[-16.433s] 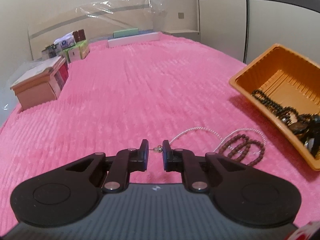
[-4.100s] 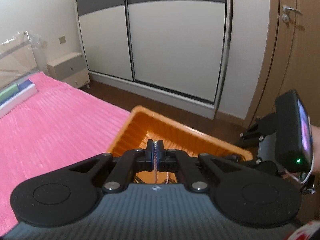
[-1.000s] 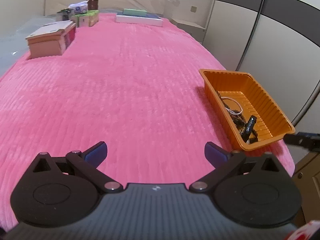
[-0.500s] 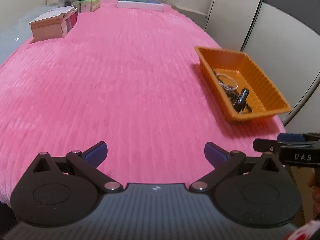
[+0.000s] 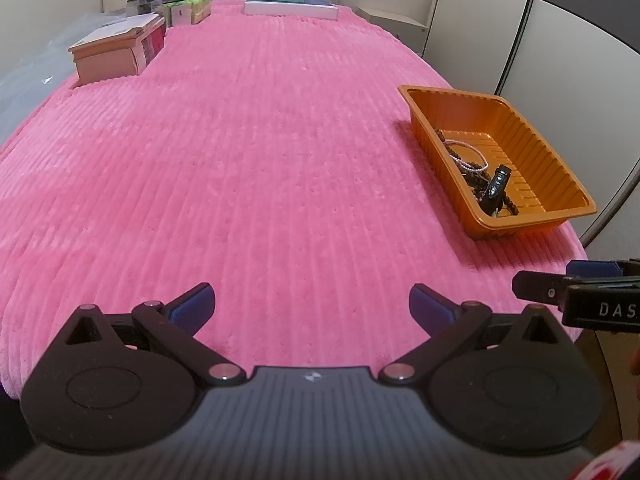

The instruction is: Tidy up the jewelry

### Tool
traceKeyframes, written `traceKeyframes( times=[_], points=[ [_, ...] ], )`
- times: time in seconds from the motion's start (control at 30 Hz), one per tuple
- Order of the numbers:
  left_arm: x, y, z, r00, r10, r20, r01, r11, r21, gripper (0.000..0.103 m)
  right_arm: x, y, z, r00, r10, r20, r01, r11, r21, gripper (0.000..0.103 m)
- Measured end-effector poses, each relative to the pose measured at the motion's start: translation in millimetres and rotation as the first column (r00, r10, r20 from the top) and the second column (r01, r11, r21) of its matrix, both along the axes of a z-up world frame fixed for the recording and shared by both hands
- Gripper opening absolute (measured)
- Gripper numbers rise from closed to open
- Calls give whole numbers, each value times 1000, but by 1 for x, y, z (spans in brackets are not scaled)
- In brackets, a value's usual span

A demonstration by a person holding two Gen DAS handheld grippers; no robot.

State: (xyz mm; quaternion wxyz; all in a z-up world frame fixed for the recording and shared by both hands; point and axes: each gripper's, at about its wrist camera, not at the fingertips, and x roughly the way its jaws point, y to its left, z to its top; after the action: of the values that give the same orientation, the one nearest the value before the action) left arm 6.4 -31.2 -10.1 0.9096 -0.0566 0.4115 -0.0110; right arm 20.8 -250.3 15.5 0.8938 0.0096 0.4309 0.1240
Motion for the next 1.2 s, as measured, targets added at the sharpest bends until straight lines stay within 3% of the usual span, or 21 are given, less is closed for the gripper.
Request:
traceKeyframes(
  times=[1.2],
  points=[
    [0,-5,0,1000,-29,4,29,1000,-6,103,-1,2,1,1000,6,1,-6,1000,-1,81]
  ],
)
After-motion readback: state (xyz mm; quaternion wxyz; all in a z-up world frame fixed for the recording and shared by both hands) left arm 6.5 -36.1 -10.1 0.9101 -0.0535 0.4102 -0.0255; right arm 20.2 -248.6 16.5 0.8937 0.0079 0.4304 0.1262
